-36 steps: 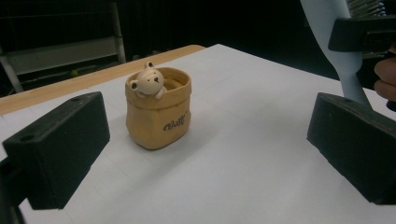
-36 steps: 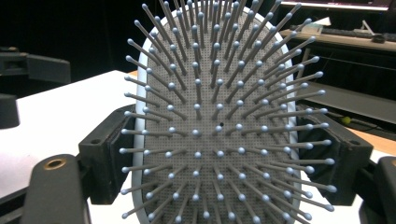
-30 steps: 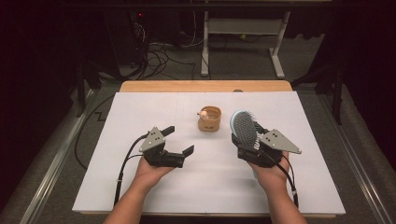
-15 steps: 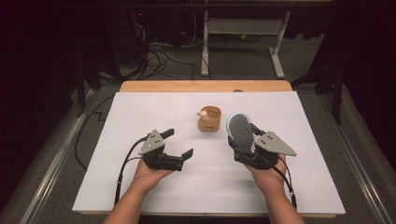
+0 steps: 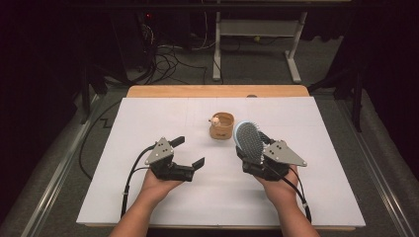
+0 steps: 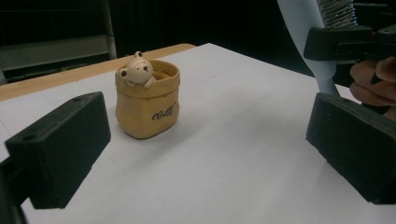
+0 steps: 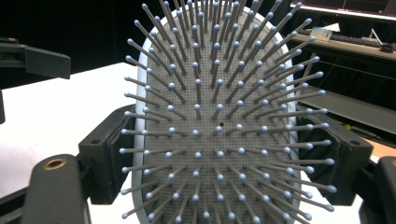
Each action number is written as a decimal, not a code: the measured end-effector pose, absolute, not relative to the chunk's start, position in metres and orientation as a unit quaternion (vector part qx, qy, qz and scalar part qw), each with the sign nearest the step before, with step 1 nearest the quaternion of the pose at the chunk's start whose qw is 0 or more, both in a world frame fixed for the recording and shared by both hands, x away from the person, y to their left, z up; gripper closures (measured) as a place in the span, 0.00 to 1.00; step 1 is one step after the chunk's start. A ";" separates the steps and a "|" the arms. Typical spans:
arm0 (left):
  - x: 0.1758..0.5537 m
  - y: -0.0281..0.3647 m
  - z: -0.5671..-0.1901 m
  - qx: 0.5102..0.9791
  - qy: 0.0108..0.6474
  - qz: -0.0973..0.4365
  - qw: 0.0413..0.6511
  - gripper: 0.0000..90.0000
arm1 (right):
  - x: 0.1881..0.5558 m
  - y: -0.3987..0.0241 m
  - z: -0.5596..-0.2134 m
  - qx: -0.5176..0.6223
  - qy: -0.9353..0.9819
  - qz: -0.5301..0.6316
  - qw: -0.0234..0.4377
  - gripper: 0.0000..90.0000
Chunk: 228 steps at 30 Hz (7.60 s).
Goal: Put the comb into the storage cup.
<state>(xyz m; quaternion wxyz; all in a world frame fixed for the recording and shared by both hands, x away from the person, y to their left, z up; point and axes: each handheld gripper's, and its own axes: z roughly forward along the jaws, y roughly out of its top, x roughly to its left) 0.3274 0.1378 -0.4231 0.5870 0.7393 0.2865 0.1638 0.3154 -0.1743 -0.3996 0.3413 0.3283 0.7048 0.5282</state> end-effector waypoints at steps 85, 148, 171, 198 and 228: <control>0.310 0.121 -0.401 0.736 0.258 0.133 0.611 0.01 | 0.292 -0.098 -0.425 0.215 0.765 0.509 0.331 0.23; 0.316 0.121 -0.409 0.723 0.261 0.066 0.636 0.40 | 0.289 -0.092 -0.426 0.207 0.763 0.508 0.343 0.23; 0.317 0.124 -0.408 0.720 0.259 0.054 0.641 0.48 | 0.287 -0.090 -0.424 0.200 0.763 0.505 0.350 0.23; 0.315 0.127 -0.402 0.707 0.269 0.055 0.652 0.60 | 0.284 -0.086 -0.420 0.199 0.755 0.503 0.371 0.23; 0.311 0.126 -0.399 0.700 0.266 0.074 0.659 0.64 | 0.287 -0.085 -0.421 0.212 0.754 0.501 0.369 0.17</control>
